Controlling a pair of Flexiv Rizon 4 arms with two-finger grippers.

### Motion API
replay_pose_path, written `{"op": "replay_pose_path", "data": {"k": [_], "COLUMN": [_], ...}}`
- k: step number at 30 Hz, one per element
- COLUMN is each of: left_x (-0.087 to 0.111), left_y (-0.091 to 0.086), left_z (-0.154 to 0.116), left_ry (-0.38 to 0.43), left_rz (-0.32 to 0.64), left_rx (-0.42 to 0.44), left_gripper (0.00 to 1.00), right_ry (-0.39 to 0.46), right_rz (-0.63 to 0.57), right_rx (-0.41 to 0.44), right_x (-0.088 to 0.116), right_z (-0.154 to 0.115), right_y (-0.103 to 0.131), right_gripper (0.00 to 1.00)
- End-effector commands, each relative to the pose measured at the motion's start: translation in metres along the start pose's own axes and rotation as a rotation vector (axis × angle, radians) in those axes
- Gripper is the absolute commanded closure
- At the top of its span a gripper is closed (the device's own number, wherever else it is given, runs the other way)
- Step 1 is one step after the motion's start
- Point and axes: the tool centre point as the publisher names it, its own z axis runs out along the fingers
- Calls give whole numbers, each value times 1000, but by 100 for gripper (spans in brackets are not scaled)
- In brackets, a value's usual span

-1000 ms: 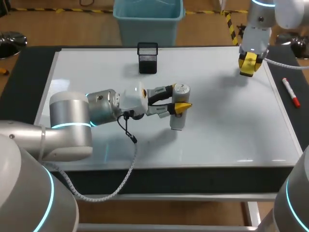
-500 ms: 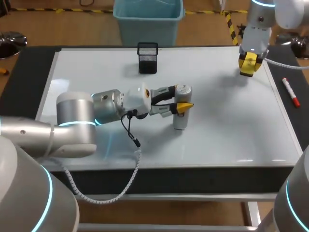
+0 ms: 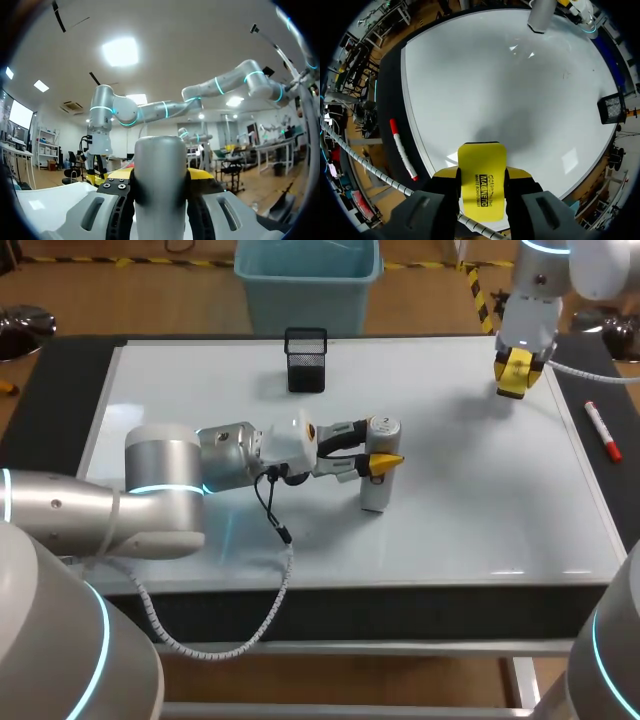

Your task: Pick up the inspection probe, press it on each red-marked spot on the whiteboard one by one, put down the probe, pick up the eraser, and wipe off all the red marks.

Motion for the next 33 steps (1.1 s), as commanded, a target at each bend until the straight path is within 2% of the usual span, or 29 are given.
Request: {"op": "replay_pose_path", "data": {"k": [1, 13, 33], "left_x": [0, -1, 1], "left_y": [-6, -6, -7], "left_z": [-1, -4, -2], "left_ry": [-3, 1, 15], "left_rz": [-3, -9, -7], "left_rx": [-26, -98, -108], "left_gripper": [100, 100, 100], "right_ry": [4, 4, 4], "right_rz": [-2, -2, -2], "right_rx": [0, 0, 0], "right_x": [0, 0, 0], "right_z": [-1, -1, -1], "right_y": [-1, -1, -1], "right_gripper": [100, 100, 100]}}
